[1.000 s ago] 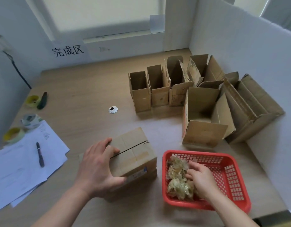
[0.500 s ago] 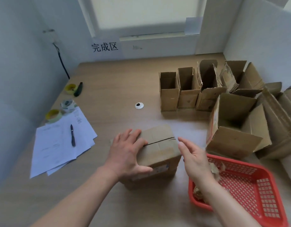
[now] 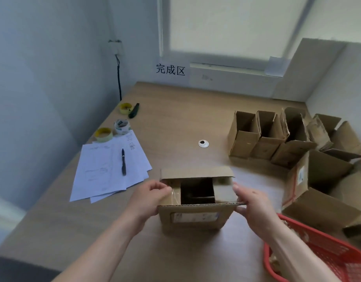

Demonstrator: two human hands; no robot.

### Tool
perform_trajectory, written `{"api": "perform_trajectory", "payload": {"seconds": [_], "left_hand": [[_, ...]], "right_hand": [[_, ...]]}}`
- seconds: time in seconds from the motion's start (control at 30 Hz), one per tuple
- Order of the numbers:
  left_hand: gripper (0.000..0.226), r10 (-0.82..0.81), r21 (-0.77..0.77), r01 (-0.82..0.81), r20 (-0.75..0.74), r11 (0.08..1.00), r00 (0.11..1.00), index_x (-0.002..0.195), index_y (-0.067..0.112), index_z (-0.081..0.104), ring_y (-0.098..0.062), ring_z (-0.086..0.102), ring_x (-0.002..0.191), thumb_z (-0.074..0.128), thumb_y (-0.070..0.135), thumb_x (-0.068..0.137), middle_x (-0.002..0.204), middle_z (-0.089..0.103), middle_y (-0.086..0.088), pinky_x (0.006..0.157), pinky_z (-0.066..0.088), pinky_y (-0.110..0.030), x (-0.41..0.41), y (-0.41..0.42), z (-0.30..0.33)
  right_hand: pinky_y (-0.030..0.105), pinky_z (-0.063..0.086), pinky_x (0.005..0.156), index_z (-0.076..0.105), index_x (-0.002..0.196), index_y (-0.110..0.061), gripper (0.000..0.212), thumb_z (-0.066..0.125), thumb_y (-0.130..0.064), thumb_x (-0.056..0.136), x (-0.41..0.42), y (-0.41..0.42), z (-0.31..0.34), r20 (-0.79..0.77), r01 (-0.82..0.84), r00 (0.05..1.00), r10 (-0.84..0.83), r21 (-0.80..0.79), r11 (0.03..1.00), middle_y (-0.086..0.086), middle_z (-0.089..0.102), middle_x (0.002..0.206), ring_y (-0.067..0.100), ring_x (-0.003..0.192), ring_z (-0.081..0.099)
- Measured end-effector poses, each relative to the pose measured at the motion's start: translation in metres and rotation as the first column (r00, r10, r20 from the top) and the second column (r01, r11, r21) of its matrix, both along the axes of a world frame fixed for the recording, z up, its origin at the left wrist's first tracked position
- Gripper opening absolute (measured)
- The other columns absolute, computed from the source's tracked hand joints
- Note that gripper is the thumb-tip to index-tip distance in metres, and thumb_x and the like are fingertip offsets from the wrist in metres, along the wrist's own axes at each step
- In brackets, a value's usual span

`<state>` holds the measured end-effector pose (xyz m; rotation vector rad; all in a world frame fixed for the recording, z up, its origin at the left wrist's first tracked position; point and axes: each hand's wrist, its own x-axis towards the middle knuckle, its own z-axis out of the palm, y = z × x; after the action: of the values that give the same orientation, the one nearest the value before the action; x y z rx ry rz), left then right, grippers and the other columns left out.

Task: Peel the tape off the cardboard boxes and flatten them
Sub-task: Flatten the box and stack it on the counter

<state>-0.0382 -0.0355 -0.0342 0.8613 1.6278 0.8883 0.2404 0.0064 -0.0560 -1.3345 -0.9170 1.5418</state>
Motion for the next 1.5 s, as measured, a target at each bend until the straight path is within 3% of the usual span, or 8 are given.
{"api": "perform_trajectory", "payload": {"seconds": [0.17, 0.53, 0.63, 0.77, 0.93, 1.03, 1.17, 1.5], "left_hand": [[0.096, -0.387, -0.081, 0.388, -0.392, 0.918, 0.835, 0.142, 0.037, 0.037, -0.012, 0.056, 0.107, 0.085, 0.032, 0.06, 0.133, 0.045, 0.01, 0.088, 0.05, -0.031, -0.035, 0.007, 0.006], [0.14, -0.298, -0.16, 0.252, -0.545, 0.955, 0.784, 0.155, 0.027, -0.009, -0.029, 0.045, 0.134, 0.078, 0.067, 0.053, 0.15, 0.032, -0.007, 0.101, 0.042, -0.035, -0.014, 0.015, -0.03], [0.126, -0.336, -0.134, 0.308, -0.386, 0.942, 0.859, 0.154, 0.035, -0.005, -0.026, 0.053, 0.119, 0.077, 0.044, 0.059, 0.14, 0.043, -0.002, 0.091, 0.049, -0.032, -0.018, 0.012, -0.024], [0.105, -0.444, -0.019, 0.444, -0.084, 0.896, 0.892, 0.15, 0.042, 0.025, -0.015, 0.057, 0.083, 0.064, 0.016, 0.056, 0.11, 0.052, 0.0, 0.06, 0.047, -0.026, -0.049, 0.003, 0.001], [0.1, -0.676, -0.067, 0.695, -0.312, 0.716, 0.667, 0.145, 0.061, 0.029, -0.009, 0.05, 0.115, 0.057, 0.021, 0.057, 0.138, 0.041, 0.013, 0.084, 0.05, -0.021, -0.087, -0.01, 0.025], [0.093, -0.737, -0.196, 0.75, -0.452, 0.632, 0.503, 0.149, 0.053, 0.03, -0.005, -0.008, 0.151, 0.052, 0.02, 0.065, 0.162, 0.006, 0.026, 0.122, 0.009, -0.034, -0.098, -0.024, 0.016], [0.088, -0.791, -0.328, 0.748, -0.453, 0.577, 0.411, 0.152, 0.044, 0.032, -0.01, -0.024, 0.148, 0.051, 0.017, 0.071, 0.166, -0.007, 0.015, 0.121, -0.004, -0.031, -0.106, -0.066, -0.045], [0.061, -0.729, -0.44, 0.628, -0.603, 0.642, 0.323, 0.135, 0.038, 0.052, -0.025, -0.016, 0.152, 0.054, 0.065, 0.08, 0.167, -0.005, 0.01, 0.122, 0.005, -0.054, -0.088, -0.128, -0.147]], "right_hand": [[0.034, 0.059, 0.059, 0.07, 0.086, -0.031, 0.038, 0.075, -0.009, 0.054, -0.016, -0.003, 0.011, 0.463, -0.477, 0.75, 0.473, -0.117, 0.871, -0.024, 0.039, 0.124, 0.009, 0.101, 0.056], [0.037, 0.044, 0.092, 0.036, 0.143, -0.026, 0.106, 0.056, -0.078, 0.052, -0.069, 0.003, 0.006, 0.959, -0.275, 0.217, 0.181, -0.118, 0.954, 0.003, 0.053, 0.133, 0.026, 0.119, 0.053], [0.032, 0.046, 0.073, 0.05, 0.122, -0.03, 0.07, 0.06, -0.055, 0.057, -0.066, 0.002, 0.009, 0.923, -0.225, 0.334, 0.191, -0.118, 0.967, -0.007, 0.064, 0.103, 0.017, 0.087, 0.059], [0.042, 0.057, 0.06, 0.057, 0.118, -0.017, 0.054, 0.046, 0.002, 0.07, -0.045, 0.005, 0.025, 0.247, 0.122, 0.963, -0.111, -0.028, 0.992, 0.013, 0.065, 0.091, 0.027, 0.068, 0.068], [0.057, 0.058, 0.072, 0.061, 0.115, -0.018, 0.062, 0.038, 0.011, 0.065, -0.035, 0.004, 0.037, -0.316, 0.185, 0.933, -0.171, 0.014, 0.983, 0.013, 0.073, 0.096, 0.031, 0.081, 0.072], [0.058, 0.054, 0.083, 0.061, 0.113, -0.01, 0.04, 0.05, -0.018, 0.075, -0.023, -0.01, 0.009, -0.388, 0.129, 0.905, -0.178, -0.148, 0.981, 0.019, 0.069, 0.099, 0.039, 0.091, 0.064], [0.036, 0.049, 0.065, 0.066, 0.1, -0.002, 0.033, 0.067, -0.032, 0.089, -0.036, -0.041, -0.05, 0.204, 0.146, 0.977, -0.062, -0.43, 0.891, 0.019, 0.067, 0.09, 0.031, 0.079, 0.06], [0.038, 0.036, 0.111, 0.046, 0.138, -0.022, 0.064, 0.072, -0.027, 0.079, -0.076, -0.09, -0.13, 0.927, -0.235, 0.271, 0.259, -0.197, 0.952, 0.01, 0.037, 0.152, 0.026, 0.141, 0.034]]}}
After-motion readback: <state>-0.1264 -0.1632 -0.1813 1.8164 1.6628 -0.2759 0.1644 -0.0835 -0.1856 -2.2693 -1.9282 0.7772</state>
